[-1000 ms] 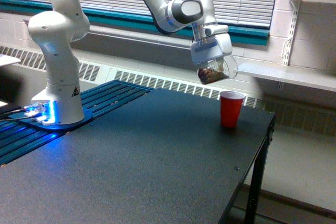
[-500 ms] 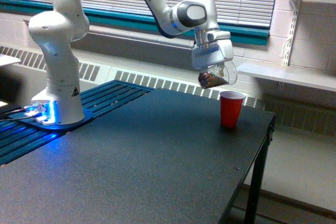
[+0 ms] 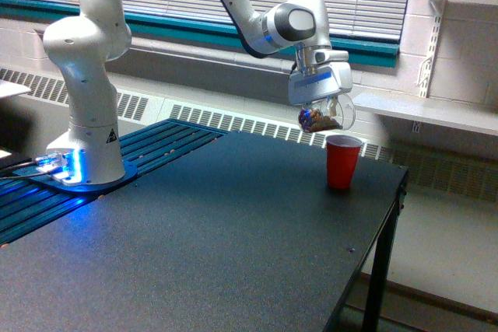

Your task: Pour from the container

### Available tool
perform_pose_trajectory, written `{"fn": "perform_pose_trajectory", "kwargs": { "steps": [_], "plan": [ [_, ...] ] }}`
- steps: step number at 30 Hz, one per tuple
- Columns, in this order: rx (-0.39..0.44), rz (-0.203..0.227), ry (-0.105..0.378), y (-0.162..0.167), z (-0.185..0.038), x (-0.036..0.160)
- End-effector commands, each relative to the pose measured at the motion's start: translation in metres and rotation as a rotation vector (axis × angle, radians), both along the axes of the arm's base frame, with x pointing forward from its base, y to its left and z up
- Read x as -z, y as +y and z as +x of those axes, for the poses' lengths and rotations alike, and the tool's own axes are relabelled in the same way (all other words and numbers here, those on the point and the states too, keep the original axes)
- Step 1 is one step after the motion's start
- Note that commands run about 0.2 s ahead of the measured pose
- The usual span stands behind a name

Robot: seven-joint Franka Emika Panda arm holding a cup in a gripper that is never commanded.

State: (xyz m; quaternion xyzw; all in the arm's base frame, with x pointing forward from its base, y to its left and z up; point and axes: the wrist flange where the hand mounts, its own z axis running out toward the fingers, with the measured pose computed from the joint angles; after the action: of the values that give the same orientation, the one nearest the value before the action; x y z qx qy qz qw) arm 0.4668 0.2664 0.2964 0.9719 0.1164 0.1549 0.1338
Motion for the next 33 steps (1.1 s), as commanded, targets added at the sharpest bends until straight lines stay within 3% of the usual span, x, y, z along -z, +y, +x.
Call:
{"fn": "perform_pose_trajectory", "kwargs": {
  "steps": [1,8,33],
  "plan": [
    [-0.023,-0.036,-0.002,0.010,0.000,-0.003],
    [-0.029,-0.091,0.014,0.013,0.003,-0.006],
    [-0.085,-0.217,0.078,0.029,0.014,-0.008]
  ]
}}
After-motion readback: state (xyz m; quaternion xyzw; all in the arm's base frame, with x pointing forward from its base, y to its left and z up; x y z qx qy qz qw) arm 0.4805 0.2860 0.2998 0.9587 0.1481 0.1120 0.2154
